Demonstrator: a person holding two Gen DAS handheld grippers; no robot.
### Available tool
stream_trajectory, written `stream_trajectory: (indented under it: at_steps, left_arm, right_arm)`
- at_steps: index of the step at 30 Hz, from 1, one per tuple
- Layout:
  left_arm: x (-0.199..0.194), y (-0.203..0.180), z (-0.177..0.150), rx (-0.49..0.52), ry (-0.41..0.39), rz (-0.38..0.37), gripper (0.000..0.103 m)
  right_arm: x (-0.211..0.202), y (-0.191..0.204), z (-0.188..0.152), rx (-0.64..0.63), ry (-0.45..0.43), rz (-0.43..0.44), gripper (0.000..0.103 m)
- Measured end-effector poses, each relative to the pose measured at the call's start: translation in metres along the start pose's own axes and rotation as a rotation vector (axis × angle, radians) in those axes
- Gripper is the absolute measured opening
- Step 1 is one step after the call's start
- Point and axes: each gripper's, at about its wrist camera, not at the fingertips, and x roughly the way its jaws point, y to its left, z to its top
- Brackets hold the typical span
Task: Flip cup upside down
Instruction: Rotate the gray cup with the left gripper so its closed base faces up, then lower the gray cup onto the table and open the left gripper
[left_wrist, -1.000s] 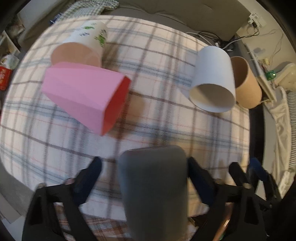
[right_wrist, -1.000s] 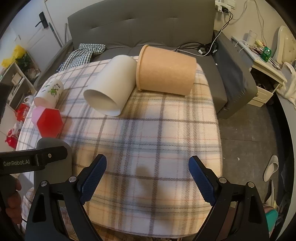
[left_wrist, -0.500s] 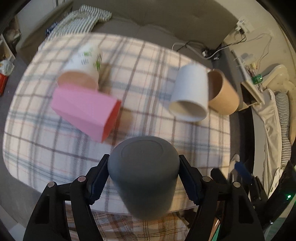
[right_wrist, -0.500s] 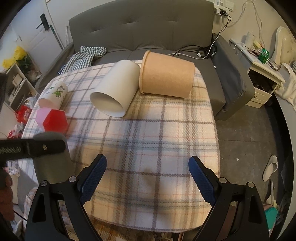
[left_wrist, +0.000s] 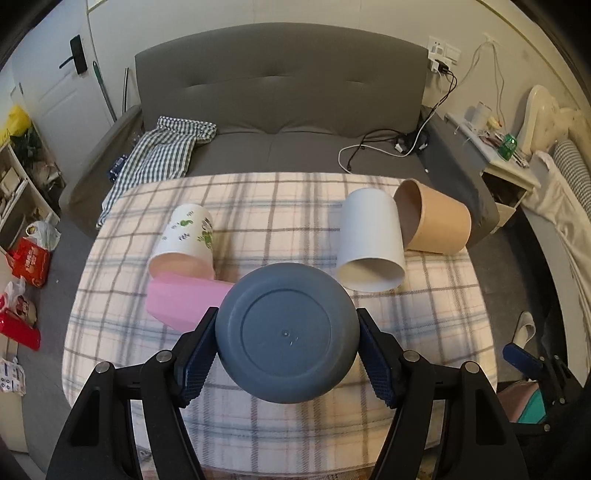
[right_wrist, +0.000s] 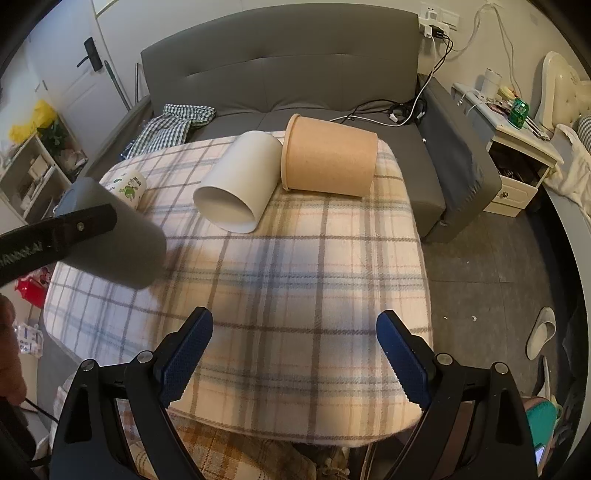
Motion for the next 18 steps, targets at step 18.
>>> stream_trajectory:
  at_steps: [18]
  left_arm:
    - [0.027,-0.01,-0.006,0.02,0.022,0.008,0.073]
  right_arm:
    - [0.014,-0.007,-0.001,0.052,0.048,0.036,0.091]
